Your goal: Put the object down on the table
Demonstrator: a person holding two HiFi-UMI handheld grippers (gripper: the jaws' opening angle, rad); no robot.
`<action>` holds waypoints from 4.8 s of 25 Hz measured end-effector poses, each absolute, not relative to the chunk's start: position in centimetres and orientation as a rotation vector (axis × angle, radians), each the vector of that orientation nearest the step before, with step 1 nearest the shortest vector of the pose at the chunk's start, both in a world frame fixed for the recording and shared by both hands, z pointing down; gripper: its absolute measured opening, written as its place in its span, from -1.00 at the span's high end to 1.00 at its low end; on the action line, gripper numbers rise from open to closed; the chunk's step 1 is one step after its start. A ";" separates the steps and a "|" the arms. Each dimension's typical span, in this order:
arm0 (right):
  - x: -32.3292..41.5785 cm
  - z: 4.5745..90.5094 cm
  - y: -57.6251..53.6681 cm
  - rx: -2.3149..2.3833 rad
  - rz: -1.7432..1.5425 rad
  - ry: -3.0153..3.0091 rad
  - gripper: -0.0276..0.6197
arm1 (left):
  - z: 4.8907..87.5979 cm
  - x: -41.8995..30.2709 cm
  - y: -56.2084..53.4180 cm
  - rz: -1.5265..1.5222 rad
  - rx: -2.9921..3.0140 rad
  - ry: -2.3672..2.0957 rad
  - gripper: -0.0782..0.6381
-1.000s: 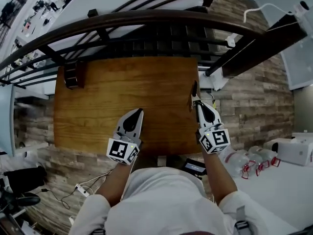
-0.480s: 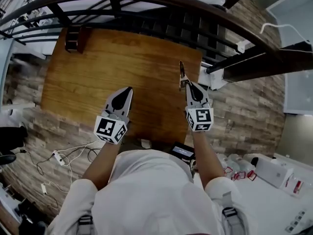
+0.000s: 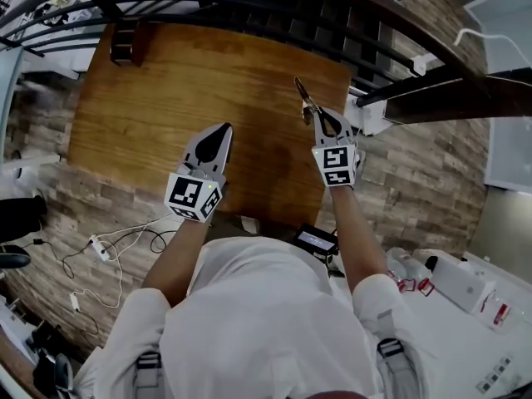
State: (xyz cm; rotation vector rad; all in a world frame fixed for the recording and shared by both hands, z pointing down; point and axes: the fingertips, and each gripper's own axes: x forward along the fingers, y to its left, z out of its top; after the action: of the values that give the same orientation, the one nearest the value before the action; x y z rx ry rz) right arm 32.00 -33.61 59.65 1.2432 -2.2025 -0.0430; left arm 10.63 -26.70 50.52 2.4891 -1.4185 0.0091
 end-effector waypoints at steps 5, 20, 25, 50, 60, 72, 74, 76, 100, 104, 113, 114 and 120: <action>32.4 63.0 -34.0 1.166 -0.098 -2.100 0.84 | 51.1 11.2 -26.4 0.029 2.498 -1.395 0.74; 32.6 68.5 -35.9 0.955 -0.328 -1.858 0.84 | 52.1 12.6 -27.0 0.066 2.521 -1.369 0.74; 32.5 69.8 -36.0 0.878 -0.427 -1.767 0.84 | 51.9 13.0 -27.2 0.062 2.529 -1.361 0.74; 32.4 72.8 -35.5 0.815 -0.408 -1.759 0.83 | 53.1 12.5 -26.3 0.080 2.490 -1.353 0.74; 32.8 73.1 -34.8 0.800 -0.362 -1.772 0.61 | 53.1 12.8 -26.2 0.078 2.493 -1.340 0.74; 33.3 73.2 -33.6 0.811 -0.338 -1.776 0.57 | 52.9 12.7 -26.1 0.069 2.485 -1.335 0.74; 33.1 72.8 -33.3 0.812 -0.344 -1.784 0.57 | 52.8 12.7 -26.0 0.065 2.484 -1.333 0.74; 32.9 72.2 -32.9 0.812 -0.349 -1.793 0.57 | 52.6 12.8 -26.0 0.059 2.485 -1.329 0.74; 33.3 43.0 -26.7 1.603 0.096 -2.543 0.82 | 46.7 11.1 -25.7 0.005 2.565 -1.425 0.74; 35.9 39.5 -24.4 1.779 0.144 -2.580 0.82 | 44.8 10.9 -25.2 -0.021 2.572 -1.456 0.74; 37.4 40.6 -20.9 1.806 0.275 -2.603 0.83 | 41.3 11.2 -24.3 -0.076 2.630 -1.433 0.74; 37.3 41.4 -20.3 1.789 0.290 -2.595 0.83 | 41.5 11.3 -24.0 -0.072 2.626 -1.426 0.74; 37.0 44.0 -18.5 1.746 0.403 -2.599 0.84 | 42.8 11.9 -22.3 -0.047 2.605 -1.375 0.74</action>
State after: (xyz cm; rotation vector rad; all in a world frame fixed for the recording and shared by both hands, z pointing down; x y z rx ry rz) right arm 37.01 -18.47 43.95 1.7456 -2.5994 0.4033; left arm 11.91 -22.25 42.77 2.6049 -1.3745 -0.0473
